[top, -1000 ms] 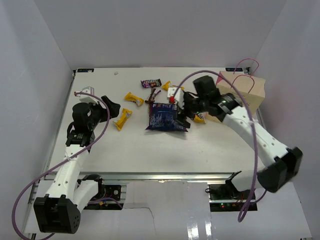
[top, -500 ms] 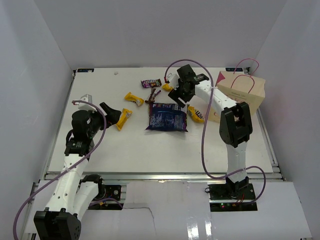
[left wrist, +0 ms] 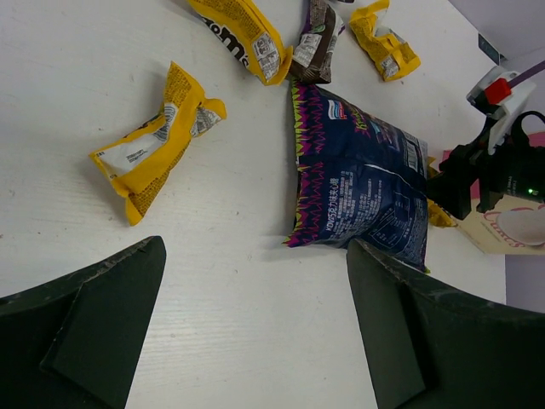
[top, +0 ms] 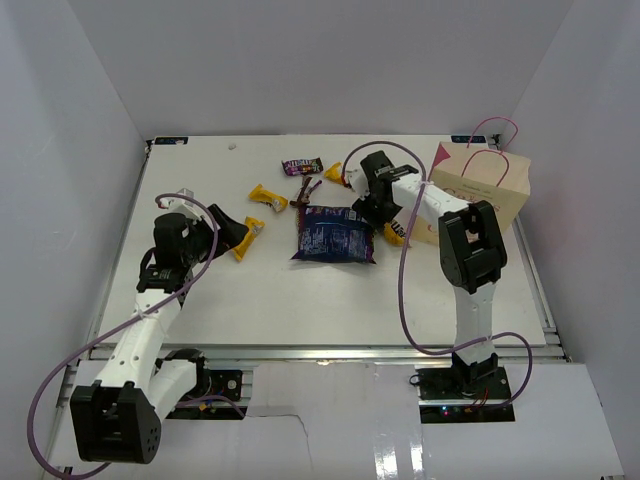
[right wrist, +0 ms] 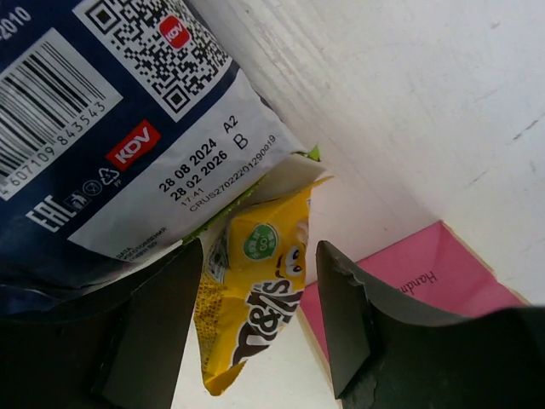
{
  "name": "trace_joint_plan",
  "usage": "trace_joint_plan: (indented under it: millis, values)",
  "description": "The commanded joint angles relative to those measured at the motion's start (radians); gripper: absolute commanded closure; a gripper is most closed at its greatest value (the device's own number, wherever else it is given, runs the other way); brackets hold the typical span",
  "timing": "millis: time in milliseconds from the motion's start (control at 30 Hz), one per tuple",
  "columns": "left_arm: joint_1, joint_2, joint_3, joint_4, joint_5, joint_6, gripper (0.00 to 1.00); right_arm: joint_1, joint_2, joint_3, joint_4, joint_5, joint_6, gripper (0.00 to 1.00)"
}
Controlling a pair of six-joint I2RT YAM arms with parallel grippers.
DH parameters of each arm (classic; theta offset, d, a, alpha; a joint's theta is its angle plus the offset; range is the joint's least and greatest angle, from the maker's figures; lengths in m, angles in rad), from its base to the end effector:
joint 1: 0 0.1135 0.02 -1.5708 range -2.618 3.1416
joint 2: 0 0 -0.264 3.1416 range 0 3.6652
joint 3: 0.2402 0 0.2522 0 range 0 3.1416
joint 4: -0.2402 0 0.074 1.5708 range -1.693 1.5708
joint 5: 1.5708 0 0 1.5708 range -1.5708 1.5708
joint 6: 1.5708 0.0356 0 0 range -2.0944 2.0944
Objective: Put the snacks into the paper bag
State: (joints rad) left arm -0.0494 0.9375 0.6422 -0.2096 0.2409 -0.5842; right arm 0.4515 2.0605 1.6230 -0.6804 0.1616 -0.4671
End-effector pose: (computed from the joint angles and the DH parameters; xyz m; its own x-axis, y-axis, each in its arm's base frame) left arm 0.2099 -0.0189 0.2599 -0.5445 -0.5093 -0.6664 -0.0525 0.8137 -0.5790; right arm 0.3977 0.1865 0.1989 -0.5570 -0.7640 -0.3256 -0.6923 0.6437 -0.3262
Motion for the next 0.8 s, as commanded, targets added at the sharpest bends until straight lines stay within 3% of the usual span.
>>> trace_joint_plan:
  millis: [0,67,167,300,367,467,600,767]
  values:
    - [0.000,-0.022,0.025,0.019,0.020,-0.002,0.02,-0.016,0.013,-0.011,0.013,-0.011,0.035,0.38]
    - [0.000,-0.029,0.016,0.019,0.018,-0.005,0.02,-0.023,0.024,-0.025,0.013,-0.014,0.033,0.42]
    - [0.000,-0.039,0.011,0.018,0.021,-0.009,0.02,-0.028,0.020,-0.043,0.013,-0.039,0.033,0.73]
    - [0.000,-0.046,0.014,0.015,0.021,-0.009,0.02,-0.028,-0.048,-0.052,0.010,-0.085,0.022,0.90]
    - [0.000,-0.046,0.016,0.016,0.023,-0.008,0.02,-0.030,-0.123,-0.042,0.008,-0.121,0.013,0.92]
    - [0.000,-0.029,0.024,0.016,0.028,-0.008,0.02,-0.042,-0.253,0.000,0.008,-0.299,-0.005,0.92]
    - [0.000,-0.002,0.036,0.019,0.037,-0.008,0.02,-0.079,-0.439,0.072,0.060,-0.627,-0.045,0.92]
    - [0.000,0.023,0.042,0.021,0.051,-0.003,0.02,-0.180,-0.499,0.268,0.148,-0.689,0.011,0.92]
